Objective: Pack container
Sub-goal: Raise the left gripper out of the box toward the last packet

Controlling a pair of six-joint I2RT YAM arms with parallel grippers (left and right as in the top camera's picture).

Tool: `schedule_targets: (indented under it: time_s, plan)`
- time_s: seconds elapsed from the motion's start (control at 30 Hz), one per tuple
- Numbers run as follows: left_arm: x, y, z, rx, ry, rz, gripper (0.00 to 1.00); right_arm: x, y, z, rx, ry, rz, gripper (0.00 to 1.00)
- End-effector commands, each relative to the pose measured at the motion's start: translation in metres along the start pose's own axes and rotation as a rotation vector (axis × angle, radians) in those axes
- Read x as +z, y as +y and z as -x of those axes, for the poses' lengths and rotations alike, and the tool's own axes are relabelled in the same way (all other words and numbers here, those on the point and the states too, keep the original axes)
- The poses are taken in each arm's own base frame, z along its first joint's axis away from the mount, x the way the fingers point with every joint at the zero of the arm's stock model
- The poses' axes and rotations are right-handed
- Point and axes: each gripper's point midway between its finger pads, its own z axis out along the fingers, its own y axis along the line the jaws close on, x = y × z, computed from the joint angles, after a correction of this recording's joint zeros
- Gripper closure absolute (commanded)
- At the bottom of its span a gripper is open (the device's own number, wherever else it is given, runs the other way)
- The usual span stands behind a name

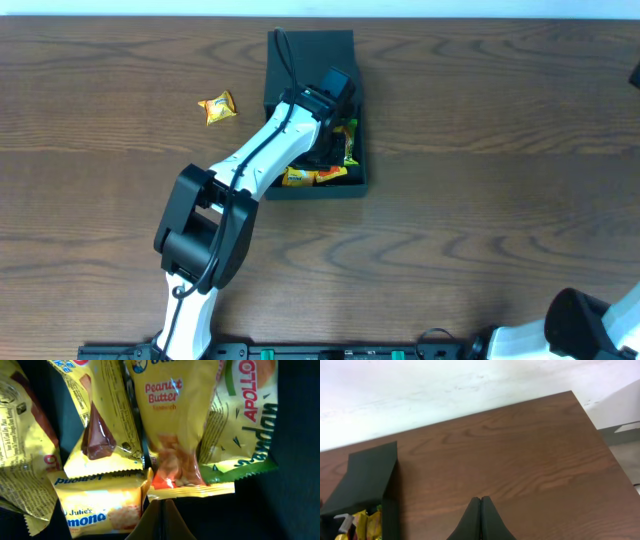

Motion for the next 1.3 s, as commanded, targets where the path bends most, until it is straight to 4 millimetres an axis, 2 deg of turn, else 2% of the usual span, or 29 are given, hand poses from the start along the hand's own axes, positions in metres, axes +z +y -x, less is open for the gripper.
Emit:
schedule_targets:
  time_s: [0.0, 0.43, 0.67, 0.87, 1.13, 1.2, 1.27]
  plan:
    - [0.004, 0.002, -0.01, 0.019, 0.022, 0.006, 0.94, 0.001, -0.001, 0.0, -0.007, -0.001, 0.006, 0.98]
    - [0.026, 0.017, -0.023, 0.007, 0.047, 0.065, 0.94, 0.001, -0.001, 0.0, -0.006, -0.001, 0.006, 0.98]
    - [0.023, 0.043, -0.023, -0.051, 0.032, 0.19, 0.94, 0.001, -0.001, 0.0, -0.006, 0.0, 0.006, 0.98]
    - [0.02, 0.054, -0.024, -0.086, 0.023, 0.248, 0.94, 0.001, -0.001, 0.0, -0.006, 0.0, 0.006, 0.98]
    - [0.02, 0.04, -0.024, -0.09, 0.04, 0.176, 0.94, 0.001, -0.001, 0.0, -0.006, -0.001, 0.006, 0.98]
    - [0.011, 0.032, -0.016, -0.083, 0.017, 0.145, 0.94, 0.001, -0.001, 0.0, -0.006, 0.0, 0.006, 0.98]
    - [-0.007, 0.022, -0.003, -0.08, -0.03, 0.111, 0.94, 0.001, -0.001, 0.0, -0.006, 0.0, 0.006, 0.98]
